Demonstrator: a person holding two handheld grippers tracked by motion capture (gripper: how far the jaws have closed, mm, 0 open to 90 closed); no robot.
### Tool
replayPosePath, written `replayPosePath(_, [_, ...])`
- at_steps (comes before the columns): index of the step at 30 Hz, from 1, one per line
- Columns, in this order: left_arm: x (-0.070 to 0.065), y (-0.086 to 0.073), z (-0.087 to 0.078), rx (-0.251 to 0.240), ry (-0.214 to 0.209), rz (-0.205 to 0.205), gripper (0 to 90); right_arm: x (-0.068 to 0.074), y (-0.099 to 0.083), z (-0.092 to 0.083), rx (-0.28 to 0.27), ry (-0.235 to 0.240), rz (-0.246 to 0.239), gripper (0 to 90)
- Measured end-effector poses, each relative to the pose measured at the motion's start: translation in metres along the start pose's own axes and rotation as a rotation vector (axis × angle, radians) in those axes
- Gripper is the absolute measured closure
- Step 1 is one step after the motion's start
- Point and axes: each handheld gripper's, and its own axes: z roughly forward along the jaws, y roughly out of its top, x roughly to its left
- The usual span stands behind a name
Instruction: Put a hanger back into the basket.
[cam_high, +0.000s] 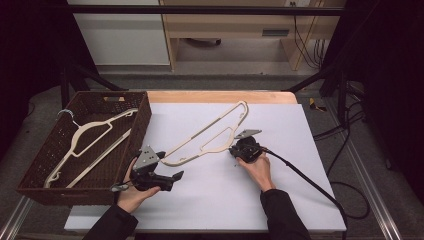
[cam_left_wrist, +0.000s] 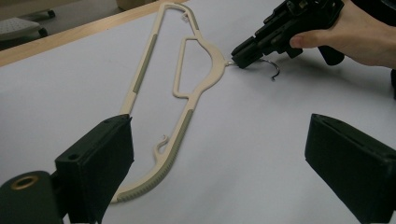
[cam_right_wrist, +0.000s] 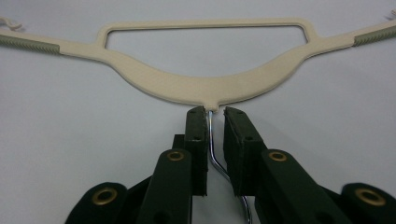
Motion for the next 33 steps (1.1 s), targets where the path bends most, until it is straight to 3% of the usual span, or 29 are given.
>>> replayPosePath(5, [-0.001, -0.001, 0.003, 0.01, -0.002, 0.002, 8.0, 0.0, 0.0, 0.0, 0.008, 0.02, 0.025, 89.1])
replayPosePath(13, [-0.003, 0.001, 0.008, 0.025, 0.0, 0.02, 8.9, -0.001, 0.001, -0.001, 0.008, 0.023, 0.06, 89.3])
replayPosePath(18, [-0.003, 0.011, 0.016, 0.046, 0.013, 0.048, 9.6, -0.003, 0.005, -0.007, -0.016, 0.041, 0.052, 89.5])
replayPosePath(19, [-0.003, 0.013, 0.017, 0.046, 0.012, 0.05, 9.7, -0.001, 0.007, -0.01, -0.015, 0.042, 0.075, 89.5])
replayPosePath(26, [-0.008, 0.031, 0.044, 0.073, 0.003, 0.071, 10.7, -0.002, 0.013, -0.02, -0.033, 0.05, 0.036, 89.5])
replayPosePath(27, [-0.008, 0.033, 0.047, 0.075, 0.001, 0.073, 10.9, -0.001, 0.014, -0.022, -0.041, 0.05, 0.054, 89.5])
replayPosePath(31, [-0.011, 0.041, 0.066, 0.095, 0.001, 0.084, 11.8, -0.002, 0.017, -0.029, -0.051, 0.059, 0.043, 89.5])
replayPosePath(33, [-0.011, 0.044, 0.074, 0.112, 0.005, 0.092, 12.8, -0.001, 0.019, -0.031, -0.053, 0.054, 0.06, 89.5])
